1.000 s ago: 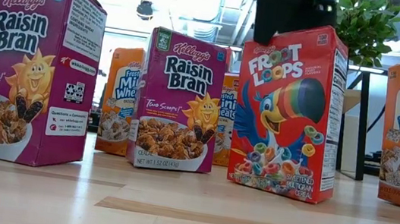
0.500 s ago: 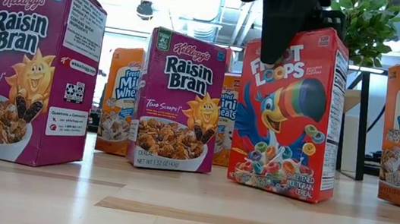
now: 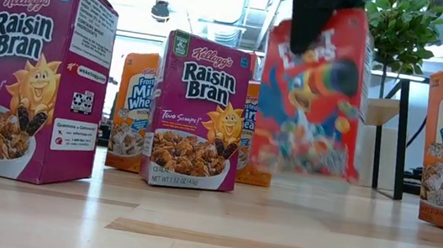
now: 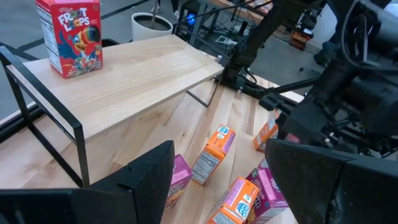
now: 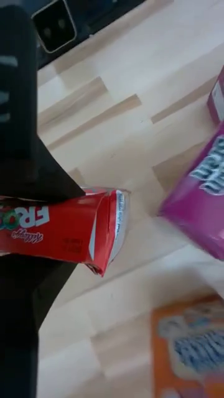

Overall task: Stack cereal on shelf
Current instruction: Put the right red cereal box on the shelf aligned with the other red cereal box

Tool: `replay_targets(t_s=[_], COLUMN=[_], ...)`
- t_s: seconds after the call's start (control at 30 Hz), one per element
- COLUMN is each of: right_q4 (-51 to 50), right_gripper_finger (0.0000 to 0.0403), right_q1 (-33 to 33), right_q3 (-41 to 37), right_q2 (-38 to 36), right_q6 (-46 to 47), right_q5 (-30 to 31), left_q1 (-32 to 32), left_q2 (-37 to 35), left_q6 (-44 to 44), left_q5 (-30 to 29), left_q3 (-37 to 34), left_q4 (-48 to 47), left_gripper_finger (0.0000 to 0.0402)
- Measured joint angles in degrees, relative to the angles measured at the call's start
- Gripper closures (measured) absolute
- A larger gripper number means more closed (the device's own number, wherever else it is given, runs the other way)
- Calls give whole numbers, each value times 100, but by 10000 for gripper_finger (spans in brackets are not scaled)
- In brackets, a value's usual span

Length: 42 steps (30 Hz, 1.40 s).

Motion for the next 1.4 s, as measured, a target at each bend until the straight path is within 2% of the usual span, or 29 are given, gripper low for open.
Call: replay_targets(t_s=[0.23, 0.47, 0.63, 0.73, 0.9, 1.13, 1.4], right_q4=[-1079, -1956, -2285, -2348, -2277, -2065, -1889], right_gripper_finger=[261, 258, 267, 269, 265, 266, 259], right_q1=[-400, -966, -1524, -1899, -2541, -3406, -3851], right_q3=[1025, 2034, 2601, 2834, 2936, 2930, 2930], right_q2=[-2, -2, -2, -2, -2, -2, -2], right_q6=[-854, -1883, -2650, -3125, -3951, -4774, -5124], right_q5=[105, 591, 1082, 1137, 1286, 1308, 1240], left_q1=[-2, -1, 0, -1, 0, -1, 0], left_q2=[1, 0, 2, 0, 2, 0, 2], left_q6=[-3, -6, -17, -17, -17, 47, -7], left_q5=[0, -24, -44, -44, -66, -428, -496], left_q3=[0, 0, 0, 0, 0, 0, 0], left_q4=[0, 2, 2, 2, 2, 2, 4], left_gripper_finger=[158, 158, 158, 158, 158, 158, 158])
